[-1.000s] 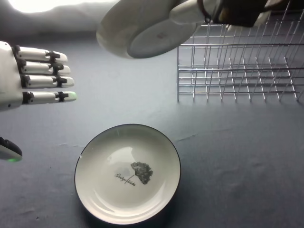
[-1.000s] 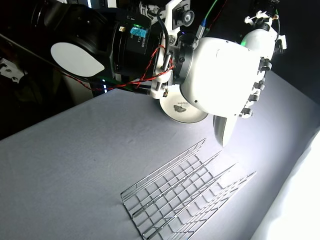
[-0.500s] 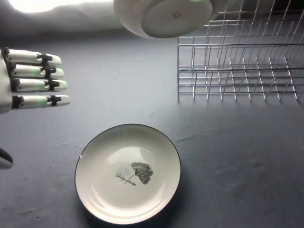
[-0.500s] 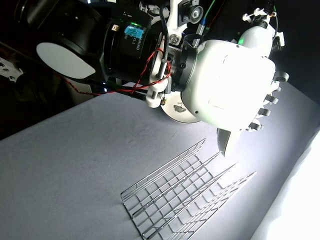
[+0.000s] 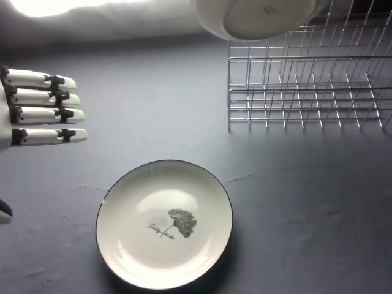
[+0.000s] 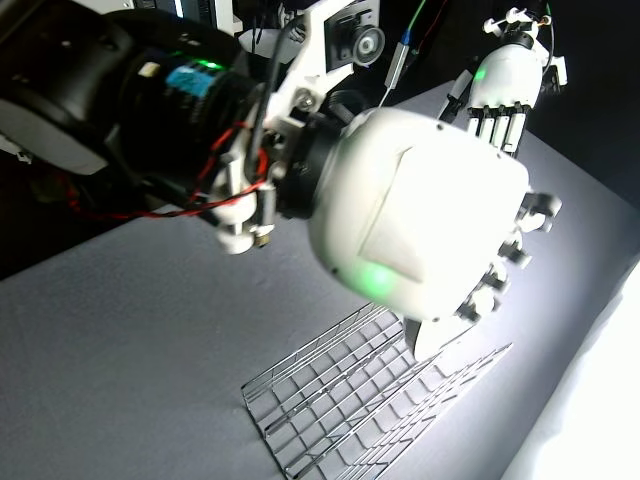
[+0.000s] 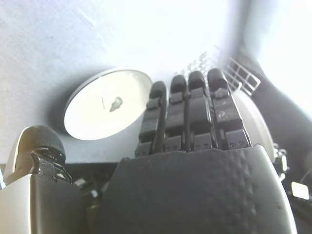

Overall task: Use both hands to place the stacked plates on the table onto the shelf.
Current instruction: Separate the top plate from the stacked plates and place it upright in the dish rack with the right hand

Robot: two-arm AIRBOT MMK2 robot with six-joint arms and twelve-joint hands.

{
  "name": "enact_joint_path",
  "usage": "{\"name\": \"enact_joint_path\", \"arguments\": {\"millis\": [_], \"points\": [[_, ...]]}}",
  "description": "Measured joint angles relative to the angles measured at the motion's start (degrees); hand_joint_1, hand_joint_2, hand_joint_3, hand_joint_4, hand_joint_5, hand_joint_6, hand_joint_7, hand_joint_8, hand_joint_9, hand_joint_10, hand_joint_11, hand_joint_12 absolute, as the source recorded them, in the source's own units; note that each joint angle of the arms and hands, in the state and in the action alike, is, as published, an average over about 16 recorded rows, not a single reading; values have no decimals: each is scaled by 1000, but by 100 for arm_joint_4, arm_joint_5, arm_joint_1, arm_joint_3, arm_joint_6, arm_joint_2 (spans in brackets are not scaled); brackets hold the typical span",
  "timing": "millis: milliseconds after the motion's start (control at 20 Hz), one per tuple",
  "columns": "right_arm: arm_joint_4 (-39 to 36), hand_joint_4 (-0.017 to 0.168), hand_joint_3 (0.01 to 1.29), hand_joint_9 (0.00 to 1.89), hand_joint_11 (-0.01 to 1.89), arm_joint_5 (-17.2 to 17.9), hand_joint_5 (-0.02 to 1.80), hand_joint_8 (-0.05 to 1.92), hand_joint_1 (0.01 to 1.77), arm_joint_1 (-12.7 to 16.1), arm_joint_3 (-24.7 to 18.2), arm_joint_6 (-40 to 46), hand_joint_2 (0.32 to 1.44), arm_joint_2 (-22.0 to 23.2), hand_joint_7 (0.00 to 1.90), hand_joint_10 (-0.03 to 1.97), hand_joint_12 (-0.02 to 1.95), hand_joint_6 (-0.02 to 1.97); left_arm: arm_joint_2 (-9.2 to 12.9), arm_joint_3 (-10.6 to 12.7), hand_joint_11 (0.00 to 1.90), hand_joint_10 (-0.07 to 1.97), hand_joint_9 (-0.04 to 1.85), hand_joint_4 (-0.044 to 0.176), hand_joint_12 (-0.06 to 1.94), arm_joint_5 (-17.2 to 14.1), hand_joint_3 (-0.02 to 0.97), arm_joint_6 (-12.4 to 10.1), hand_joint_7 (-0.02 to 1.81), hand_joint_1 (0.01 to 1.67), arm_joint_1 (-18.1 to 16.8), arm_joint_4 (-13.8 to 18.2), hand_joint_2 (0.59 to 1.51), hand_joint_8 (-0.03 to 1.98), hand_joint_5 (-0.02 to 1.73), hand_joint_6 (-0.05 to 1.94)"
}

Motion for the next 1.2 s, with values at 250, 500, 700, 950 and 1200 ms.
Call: {"name": "enact_joint_path", "arguments": {"millis": [250,500,700,950,1200], "points": [[6,-8,14,962,842,58,906,849,1375,-190,-4,-3,1033,176,1030,1095,1219,961,-10,51,56,11,101,-1,124,-115,4,-193,117,20,0,4,1050,12,118,1],[23,-8,14,961,833,228,902,858,1375,-467,34,5,1034,278,1023,1099,1214,973,-58,191,52,11,100,-1,124,-364,7,-642,116,21,0,-8,1053,12,117,1],[36,-8,15,959,828,360,892,868,1374,-679,139,-1,1036,321,1017,1104,1209,1005,-136,364,48,11,96,-1,125,-701,10,-1164,110,21,0,-32,1057,13,115,1],[49,-8,15,959,831,505,881,869,1373,-916,312,-7,1038,316,1015,1113,1193,1041,-267,583,44,11,98,-1,130,-1268,13,-1767,114,22,22,-51,1061,12,114,1],[54,-8,15,961,832,632,876,859,1372,-1195,480,-16,1040,303,1019,1109,1179,1070,-424,735,45,11,97,-1,135,-1878,13,-2177,113,23,171,-27,1065,11,116,1]]}}
